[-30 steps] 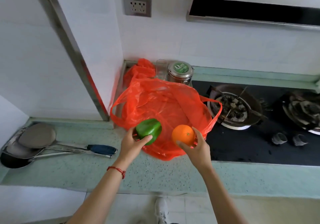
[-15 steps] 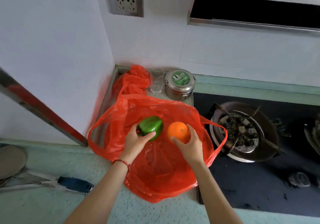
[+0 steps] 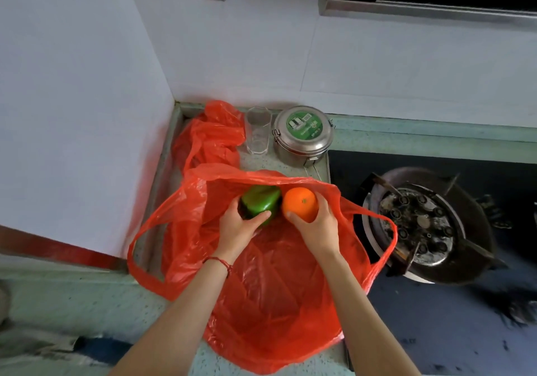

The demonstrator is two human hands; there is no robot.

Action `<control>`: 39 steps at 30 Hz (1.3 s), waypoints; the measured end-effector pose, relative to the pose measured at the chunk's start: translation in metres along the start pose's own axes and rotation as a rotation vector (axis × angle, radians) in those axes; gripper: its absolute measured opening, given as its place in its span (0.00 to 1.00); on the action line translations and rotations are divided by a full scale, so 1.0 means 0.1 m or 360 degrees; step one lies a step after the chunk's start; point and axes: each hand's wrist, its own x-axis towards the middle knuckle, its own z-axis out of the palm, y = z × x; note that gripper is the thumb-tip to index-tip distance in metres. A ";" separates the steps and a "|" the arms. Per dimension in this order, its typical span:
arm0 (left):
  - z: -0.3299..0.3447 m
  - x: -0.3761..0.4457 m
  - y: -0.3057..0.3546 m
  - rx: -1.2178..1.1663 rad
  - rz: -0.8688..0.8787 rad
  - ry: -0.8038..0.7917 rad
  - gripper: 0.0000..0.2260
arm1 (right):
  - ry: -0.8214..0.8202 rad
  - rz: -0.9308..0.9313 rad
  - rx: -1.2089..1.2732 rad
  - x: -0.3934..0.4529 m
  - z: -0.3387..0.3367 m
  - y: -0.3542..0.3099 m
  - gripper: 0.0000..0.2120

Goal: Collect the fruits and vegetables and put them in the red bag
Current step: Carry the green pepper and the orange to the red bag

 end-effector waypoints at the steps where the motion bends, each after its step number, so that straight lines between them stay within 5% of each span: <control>1: 0.00 0.02 0.01 0.0009 -0.0005 0.0011 0.25 | 0.0000 0.0008 -0.0003 0.01 0.02 0.01 0.40; 26: -0.23 -0.22 -0.06 0.0175 0.0240 -0.0085 0.33 | 0.0161 -0.0008 -0.0132 -0.53 -0.13 -0.09 0.34; 39: -0.17 -0.82 0.07 0.0836 0.1019 -0.0418 0.31 | 0.0485 -0.0035 -0.0537 -1.48 -0.47 0.29 0.27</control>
